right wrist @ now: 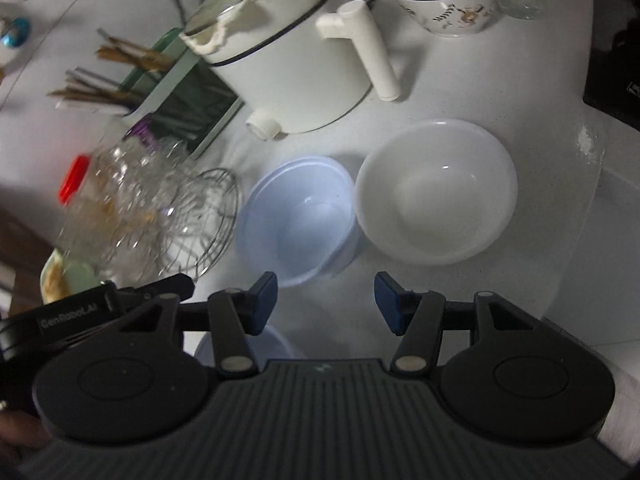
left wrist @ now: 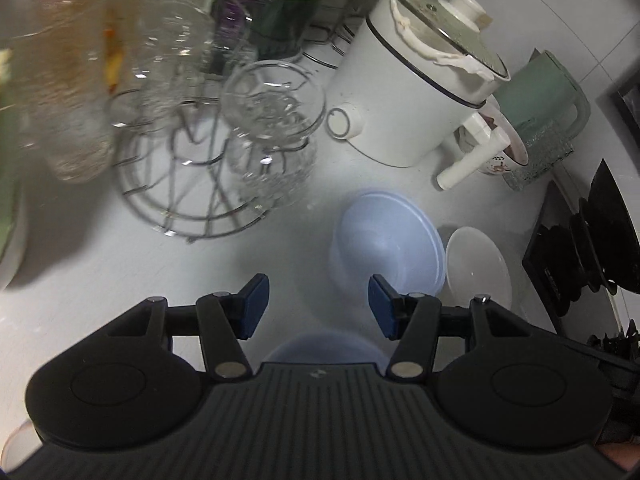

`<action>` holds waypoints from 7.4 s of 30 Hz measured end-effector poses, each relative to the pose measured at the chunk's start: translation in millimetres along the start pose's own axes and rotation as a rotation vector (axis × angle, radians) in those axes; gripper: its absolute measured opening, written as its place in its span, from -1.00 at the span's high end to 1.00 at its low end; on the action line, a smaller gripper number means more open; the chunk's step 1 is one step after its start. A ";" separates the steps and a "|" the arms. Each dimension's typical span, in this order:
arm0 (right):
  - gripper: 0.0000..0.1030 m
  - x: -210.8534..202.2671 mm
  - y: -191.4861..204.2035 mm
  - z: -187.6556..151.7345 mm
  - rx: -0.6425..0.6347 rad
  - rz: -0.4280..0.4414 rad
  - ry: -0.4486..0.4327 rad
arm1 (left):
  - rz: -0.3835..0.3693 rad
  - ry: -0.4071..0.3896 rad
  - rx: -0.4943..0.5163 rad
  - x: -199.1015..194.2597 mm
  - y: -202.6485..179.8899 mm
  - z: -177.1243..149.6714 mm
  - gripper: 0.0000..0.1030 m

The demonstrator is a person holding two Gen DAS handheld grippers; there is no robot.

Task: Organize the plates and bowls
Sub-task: 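Move both grippers to the second pale blue bowl and grip its rim, then lift the second blue bowl with both grippers and lower it into the first, then open both grippers and raise them off the nested blue bowls, then move both open grippers toward the white ceramic bowl, then close both grippers on the white ceramic bowl's rim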

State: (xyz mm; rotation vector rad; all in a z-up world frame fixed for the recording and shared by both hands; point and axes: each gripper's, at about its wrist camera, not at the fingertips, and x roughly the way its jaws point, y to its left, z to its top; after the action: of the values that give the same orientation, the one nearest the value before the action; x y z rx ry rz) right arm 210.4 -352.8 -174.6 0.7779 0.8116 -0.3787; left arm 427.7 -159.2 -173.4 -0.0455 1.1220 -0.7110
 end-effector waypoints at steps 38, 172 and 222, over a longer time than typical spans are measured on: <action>0.65 31.9 12.3 20.5 0.064 -0.044 0.050 | -0.097 0.075 -0.006 22.4 -11.2 25.5 0.57; -0.77 -106.3 1.8 -11.9 -0.260 -0.084 -0.209 | 0.100 -0.193 0.095 -122.5 -63.5 -60.7 -0.91; 0.81 24.8 -105.5 57.5 -0.064 -0.058 -0.032 | -0.006 0.199 0.120 119.8 -126.7 2.4 0.63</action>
State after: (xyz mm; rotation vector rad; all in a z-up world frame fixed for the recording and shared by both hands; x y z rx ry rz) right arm 194.5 -466.4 -218.0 0.6885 0.8135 -0.4137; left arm 395.5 -323.8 -221.1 0.1263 1.2673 -0.7996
